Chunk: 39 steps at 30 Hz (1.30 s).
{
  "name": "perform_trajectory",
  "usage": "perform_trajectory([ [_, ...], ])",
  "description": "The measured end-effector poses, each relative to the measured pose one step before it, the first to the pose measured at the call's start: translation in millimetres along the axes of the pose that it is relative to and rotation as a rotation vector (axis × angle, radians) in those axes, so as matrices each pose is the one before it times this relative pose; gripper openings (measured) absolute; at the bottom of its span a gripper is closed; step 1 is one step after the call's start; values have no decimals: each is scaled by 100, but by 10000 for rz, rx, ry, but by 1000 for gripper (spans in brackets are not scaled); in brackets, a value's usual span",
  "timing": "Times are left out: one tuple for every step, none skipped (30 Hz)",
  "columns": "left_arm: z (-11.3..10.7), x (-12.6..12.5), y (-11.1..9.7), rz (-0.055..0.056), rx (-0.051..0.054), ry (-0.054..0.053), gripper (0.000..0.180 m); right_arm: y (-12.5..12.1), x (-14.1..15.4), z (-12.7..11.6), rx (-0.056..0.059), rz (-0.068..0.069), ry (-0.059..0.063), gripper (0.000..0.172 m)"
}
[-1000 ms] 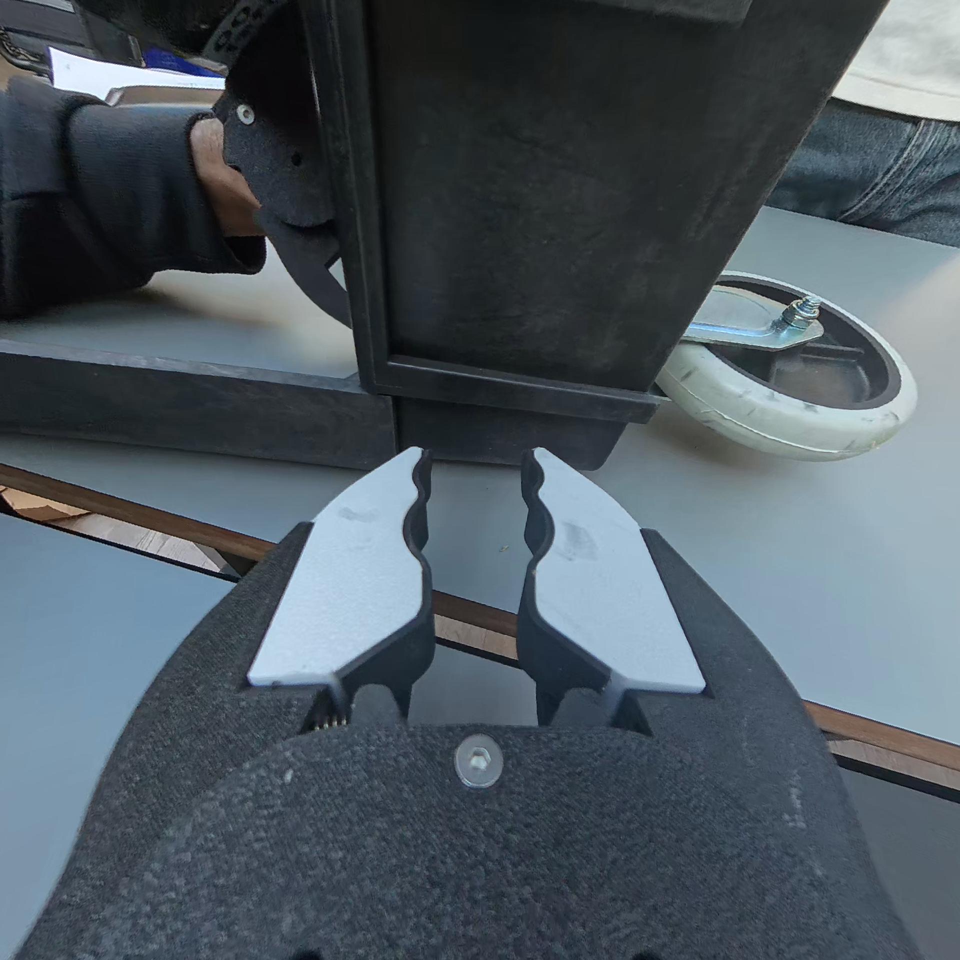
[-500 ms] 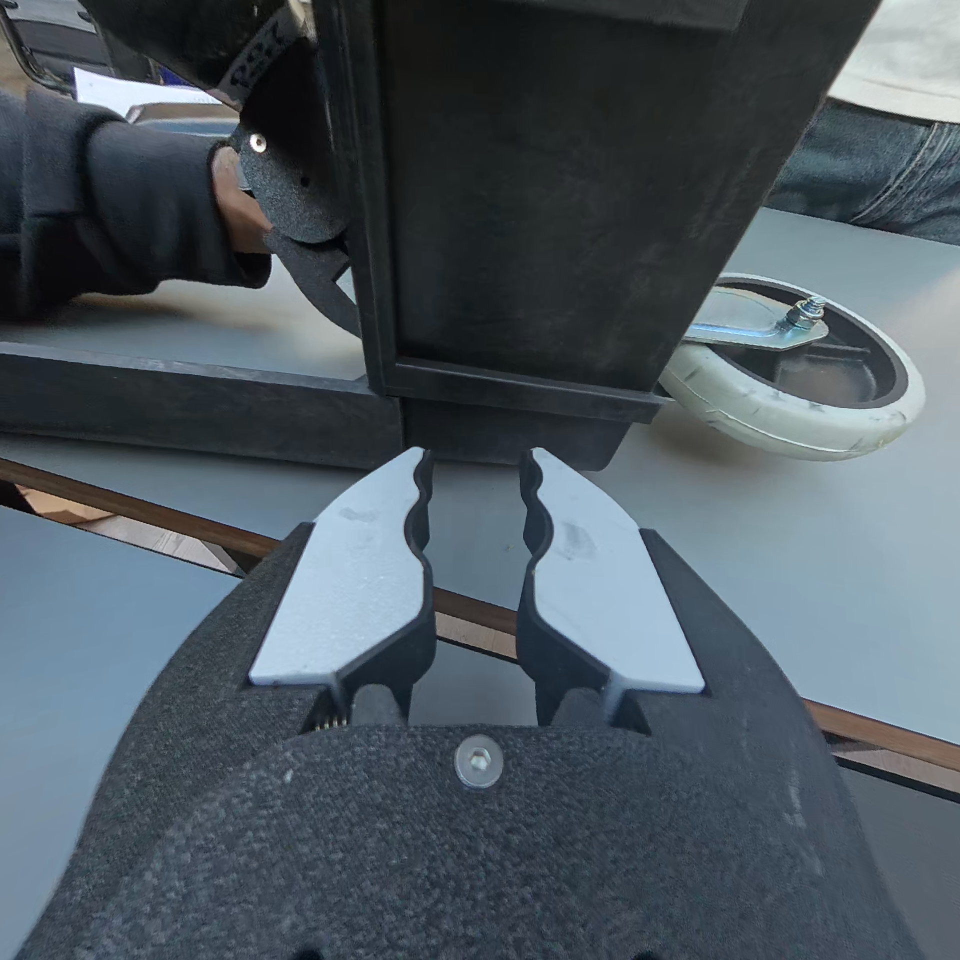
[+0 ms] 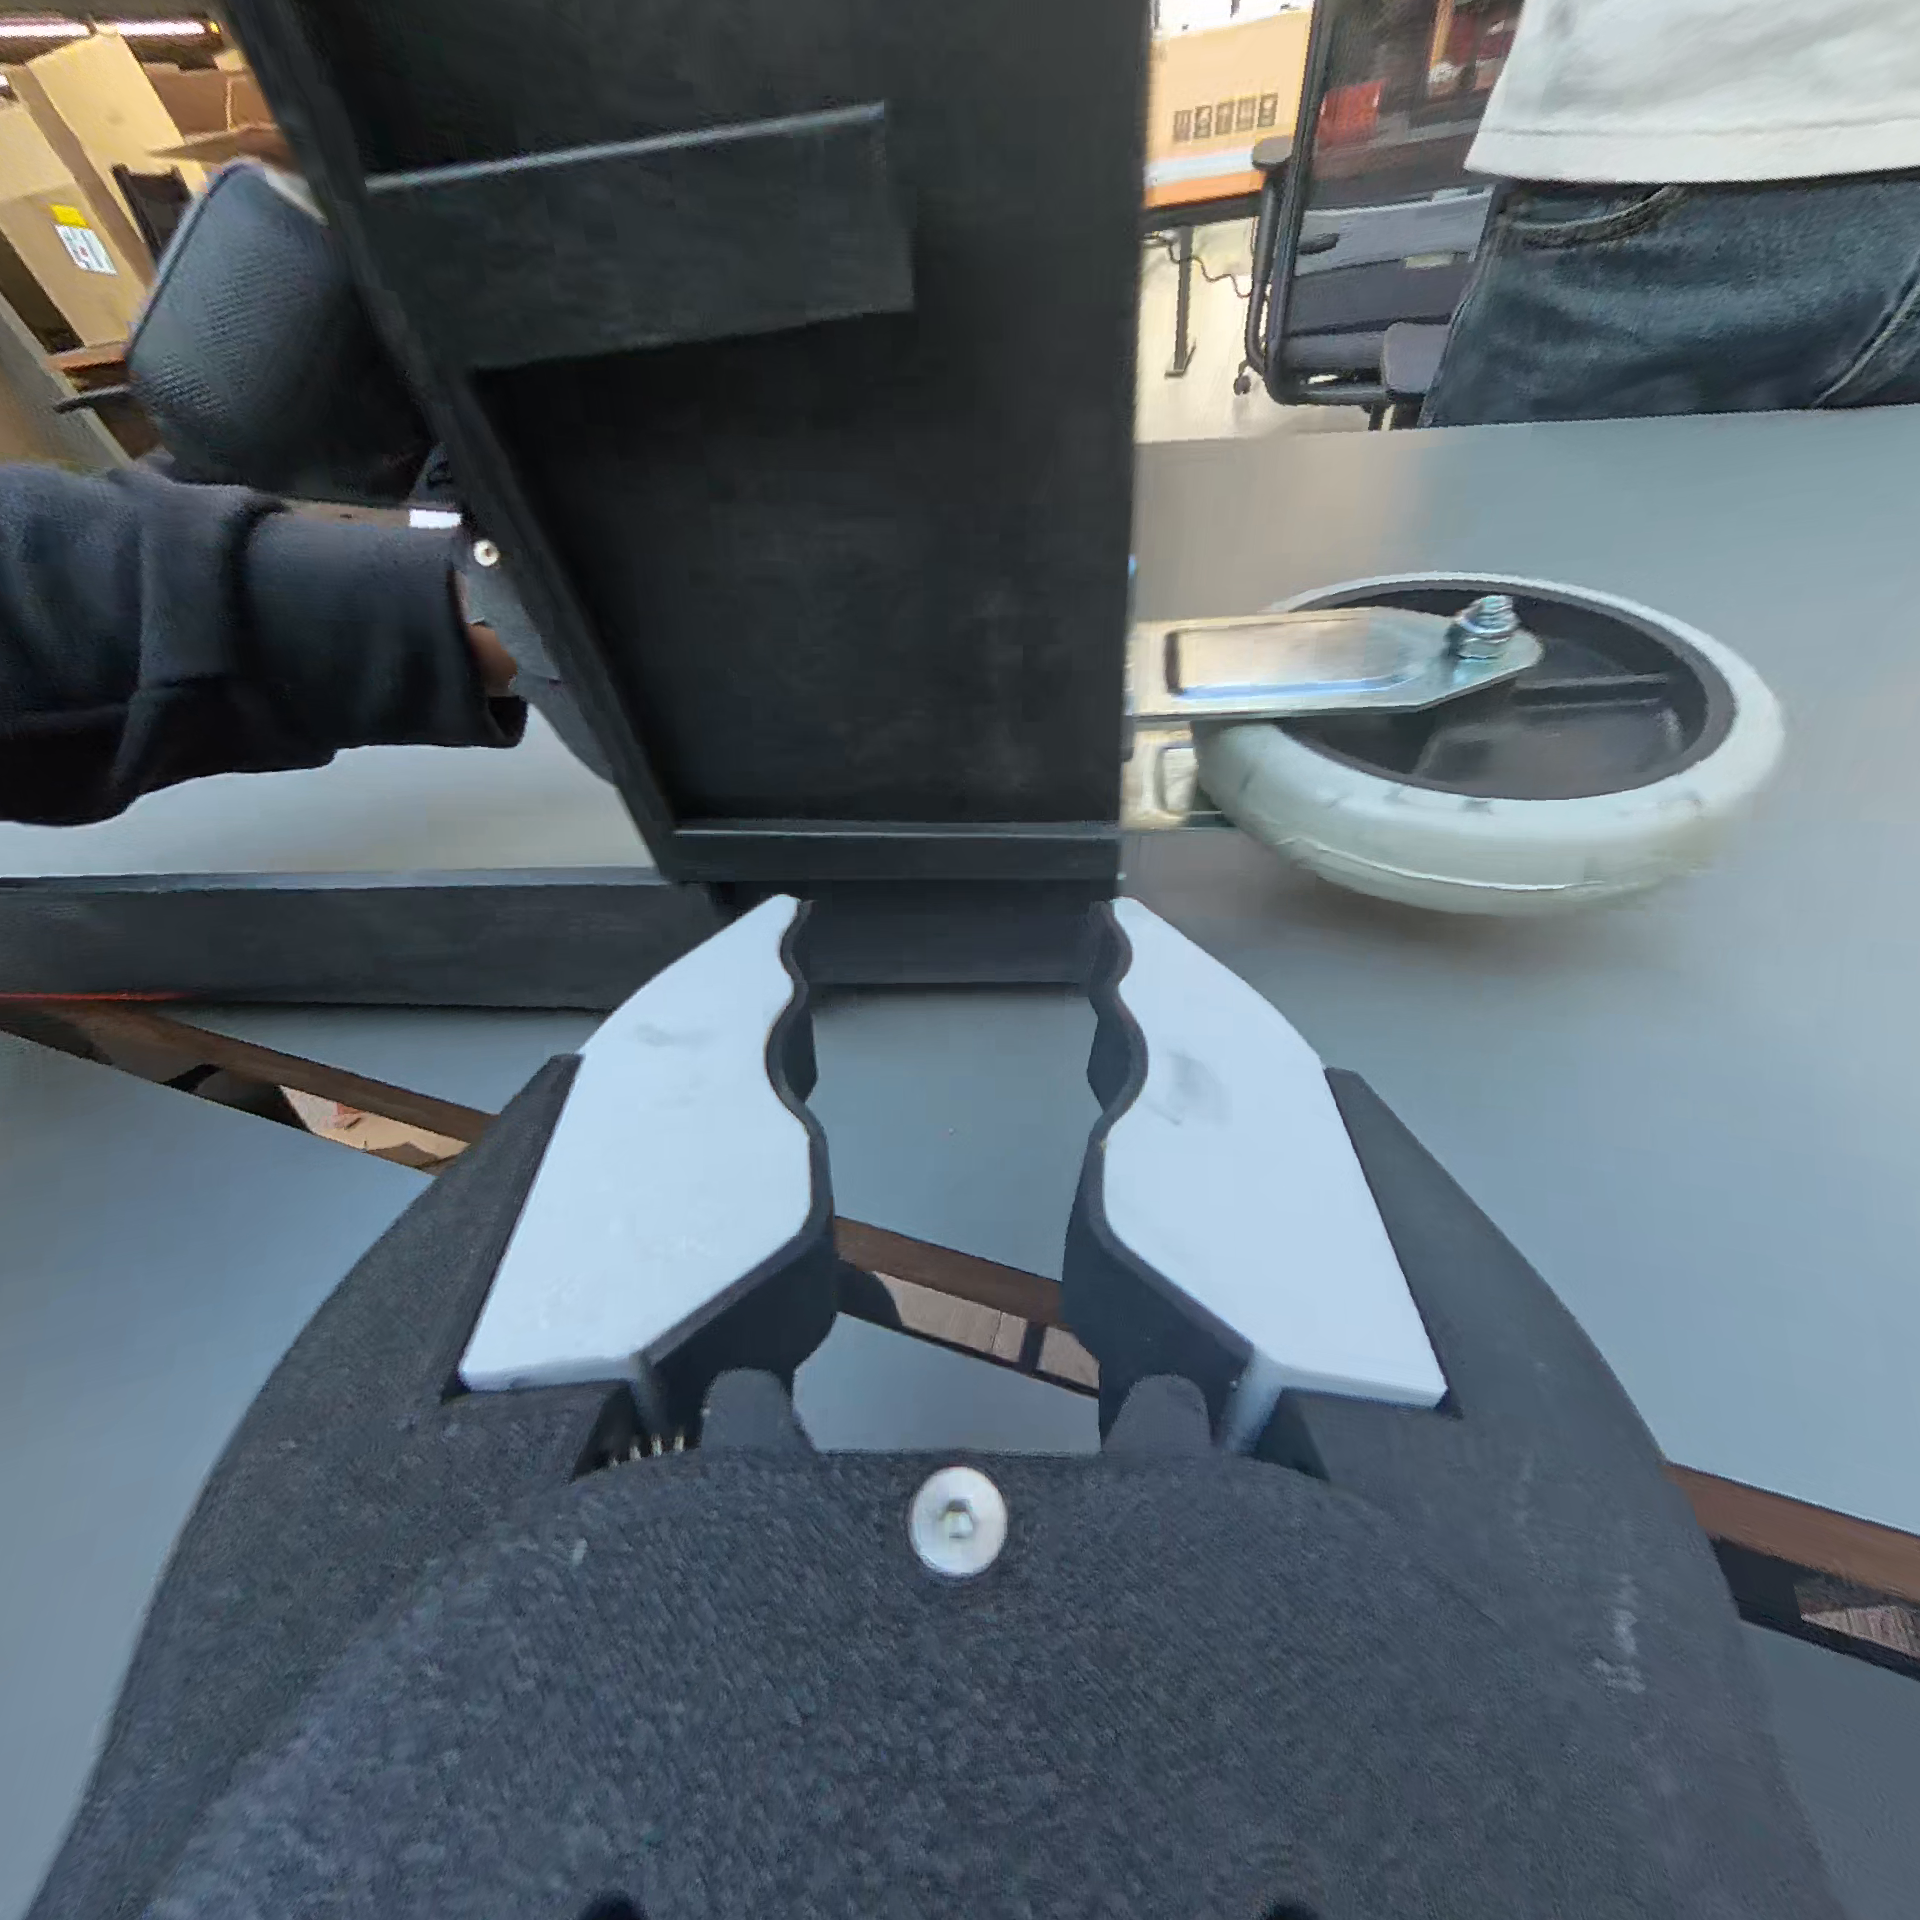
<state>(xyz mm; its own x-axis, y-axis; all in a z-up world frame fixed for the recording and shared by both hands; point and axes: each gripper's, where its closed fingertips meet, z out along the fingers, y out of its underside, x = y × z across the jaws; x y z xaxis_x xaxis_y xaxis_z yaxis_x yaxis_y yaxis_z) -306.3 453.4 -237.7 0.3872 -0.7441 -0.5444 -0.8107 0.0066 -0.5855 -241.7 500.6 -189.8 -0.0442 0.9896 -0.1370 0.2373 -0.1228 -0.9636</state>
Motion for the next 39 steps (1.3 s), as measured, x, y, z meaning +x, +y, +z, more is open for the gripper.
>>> perform_trajectory([
  [30, -21, 11, -91, -51, 2, 6, -244, 923, -128, 143, 81, -75, 48],
  [20, -22, 2, -53, -54, -25, 6, 129, 474, 82, -103, 123, -334, 45],
  [-2, 5, -106, -54, -43, -37, 6, 429, 221, 228, -303, 163, -423, 43],
  [47, -35, -87, -55, -33, -47, 6, 398, 214, 285, -337, 183, -297, 43],
  [84, -73, -48, -23, -27, -49, 6, 132, 153, 238, -226, 48, -185, 43],
  [140, -33, 30, -6, -24, -36, 6, -60, 188, 216, -111, -153, -28, 43],
  [163, -53, 75, -17, -13, -24, 6, -33, 304, 248, -126, -251, 98, 42],
  [180, -52, 50, -20, -11, -16, 6, 73, 251, 320, -181, -257, 60, 42],
  [151, -79, 31, -22, -14, -9, 6, 146, 94, 395, -207, -184, -57, 41],
  [150, -103, -21, -44, -9, 4, 6, 147, -17, 415, -201, -103, -138, 40],
  [174, -118, -22, -62, -14, 15, 6, 151, -45, 375, -190, -76, -152, 40],
  [118, -174, -29, -41, -8, 6, 6, 77, 14, 286, -163, -102, -105, 39],
  [160, -139, 1, -39, -5, -3, 6, -36, 119, 175, -86, -134, -52, 37],
  [173, -154, 31, -53, -7, 0, 6, -143, 224, 82, -12, -125, -9, 35],
  [182, -140, 11, -46, -11, 4, 6, -155, 211, 41, -19, -113, -54, 35],
  [195, -130, -11, -41, -14, -8, 6, 13, 63, 80, -153, -129, -195, 36],
  [79, -169, 62, -50, -30, -17, 6, 85, 110, 97, -183, -118, -167, 37],
  [170, -159, 29, -49, -46, -23, 6, -13, 122, 9, -88, -103, -156, 38],
  [175, -219, -37, -39, -46, -42, 6, 3, 134, -13, -85, -80, -146, 39],
  [222, -277, 3, -42, -43, -53, 6, 13, 153, -28, -81, -45, -151, 40],
  [232, -272, -11, -57, -46, -48, 6, 26, 159, -45, -68, 2, -145, 40],
  [338, -331, -33, -58, -49, -48, 6, 29, 169, -63, -52, 15, -130, 39],
  [247, -229, -71, -45, -45, -47, 6, 31, 197, -87, -40, -1, -98, 39],
  [400, -397, -319, -47, -34, -44, 6, 20, 235, -98, -44, -17, -51, 38],
  [220, -223, -20, -59, -32, -37, 6, 33, 262, -111, -47, -29, -17, 38],
  [183, -145, -38, -49, -44, -43, 6, 26, 267, -110, -49, -17, 8, 39],
  [178, -172, 4, -38, -50, -42, 6, 30, 262, -106, -39, -20, 22, 39],
  [168, -116, -27, -42, -35, -31, 6, 19, 244, -92, -15, -40, 32, 40],
  [159, -13, -70, -45, -23, -23, 6, 17, 199, -70, 3, -39, 14, 40],
  [143, -14, -87, -42, -18, -20, 6, 15, 172, -67, 16, -13, 3, 40],
  [-25, -10, -59, -51, -13, -14, 6, 7, 146, -50, 28, -4, -6, 40],
  [23, -10, -91, -45, -13, -10, 6, 18, 129, -42, 23, 7, -17, 40],
  [71, -40, -21, -37, -20, -15, 6, 31, 130, -47, 20, 27, -20, 40],
  [98, -15, -121, -32, -26, -16, 6, 32, 151, -49, 17, 50, -8, 41],
  [53, -18, -142, -29, -25, -18, 7, 71, 199, -58, 4, 69, 40, 41],
  [7, -88, -34, -22, -24, -10, 7, 398, 465, -47, -185, 8, 238, 36],
  [-74, 53, 3, -26, -32, 4, 7, 548, 404, -63, -256, -120, 190, 39],
  [-11, 44, -69, -19, -26, -3, 7, 527, 214, -151, -220, -95, 57, 39],
  [61, 71, 50, -23, -16, 0, 7, 360, 132, -263, -106, -29, -6, 40],
])
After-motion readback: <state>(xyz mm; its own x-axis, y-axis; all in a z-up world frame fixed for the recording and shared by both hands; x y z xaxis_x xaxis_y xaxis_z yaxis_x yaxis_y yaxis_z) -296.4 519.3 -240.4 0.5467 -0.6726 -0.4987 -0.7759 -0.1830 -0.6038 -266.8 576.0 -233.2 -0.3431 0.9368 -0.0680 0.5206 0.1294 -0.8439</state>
